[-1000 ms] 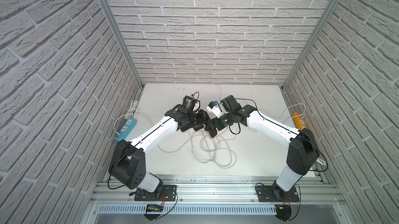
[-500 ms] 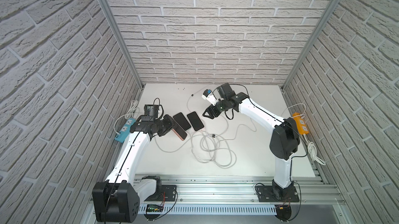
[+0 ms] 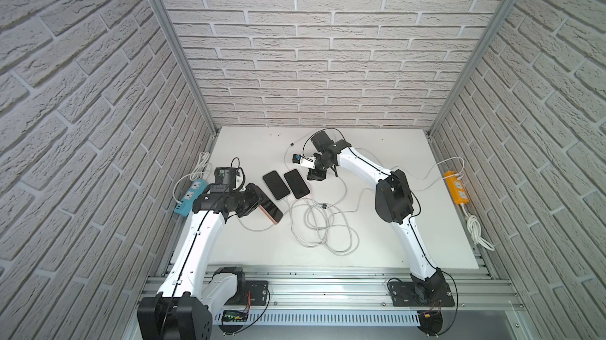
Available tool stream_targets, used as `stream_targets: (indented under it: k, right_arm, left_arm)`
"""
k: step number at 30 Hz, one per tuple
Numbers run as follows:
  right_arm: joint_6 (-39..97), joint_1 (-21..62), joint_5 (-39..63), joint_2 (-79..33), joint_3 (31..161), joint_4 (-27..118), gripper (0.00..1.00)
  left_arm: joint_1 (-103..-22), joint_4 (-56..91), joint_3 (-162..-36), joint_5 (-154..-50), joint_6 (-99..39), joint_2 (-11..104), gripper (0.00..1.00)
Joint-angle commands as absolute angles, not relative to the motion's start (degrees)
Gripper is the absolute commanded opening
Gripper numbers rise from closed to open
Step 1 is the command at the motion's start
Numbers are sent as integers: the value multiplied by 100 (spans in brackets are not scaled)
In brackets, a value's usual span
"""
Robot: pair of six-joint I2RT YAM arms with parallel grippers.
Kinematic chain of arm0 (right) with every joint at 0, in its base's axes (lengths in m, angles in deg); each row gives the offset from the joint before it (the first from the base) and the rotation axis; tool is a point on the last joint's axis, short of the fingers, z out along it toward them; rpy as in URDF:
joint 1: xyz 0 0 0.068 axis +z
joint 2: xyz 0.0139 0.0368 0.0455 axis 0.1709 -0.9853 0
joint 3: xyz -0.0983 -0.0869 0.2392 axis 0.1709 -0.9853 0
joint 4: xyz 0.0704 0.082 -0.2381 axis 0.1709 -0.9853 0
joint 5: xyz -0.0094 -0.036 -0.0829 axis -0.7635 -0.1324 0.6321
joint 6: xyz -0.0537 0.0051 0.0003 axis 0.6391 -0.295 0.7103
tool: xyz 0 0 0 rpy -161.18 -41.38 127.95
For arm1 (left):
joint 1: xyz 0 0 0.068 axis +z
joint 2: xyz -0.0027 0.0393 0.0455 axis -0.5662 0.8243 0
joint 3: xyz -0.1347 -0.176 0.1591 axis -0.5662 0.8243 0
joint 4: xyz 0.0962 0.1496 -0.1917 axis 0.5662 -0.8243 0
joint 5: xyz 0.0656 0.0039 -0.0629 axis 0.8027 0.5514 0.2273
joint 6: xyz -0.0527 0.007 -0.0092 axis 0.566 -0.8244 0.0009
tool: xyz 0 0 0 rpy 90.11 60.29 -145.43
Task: Plug the charging cable into the phone
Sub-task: Pick up the charging cable from the center of the board.
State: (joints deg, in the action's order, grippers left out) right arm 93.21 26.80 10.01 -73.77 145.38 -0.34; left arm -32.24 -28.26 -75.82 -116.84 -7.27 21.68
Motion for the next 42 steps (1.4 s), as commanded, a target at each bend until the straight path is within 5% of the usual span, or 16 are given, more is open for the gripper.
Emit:
stream_targets:
  k: [1,18,31,42]
  right_arm:
    - [10013,2638,1140,-7565,14694,-42,55]
    - [10362,2292,514,-8443,15311,60,44]
    - [10534,2265,46,-8713,15332,-458,23]
    - [10646,2321,168,-8788,15362,-508,15]
  left_arm:
    - [-3184,-2710,-7493,-11952,-806,2065,0]
    - [-3155,-2612,-7273,-12094,-998,2230,0]
    - [-3105,-2371,-7183,-12238,-1043,2494,0]
    - [-3101,-2376,-7137,-12238,-1049,2471,0]
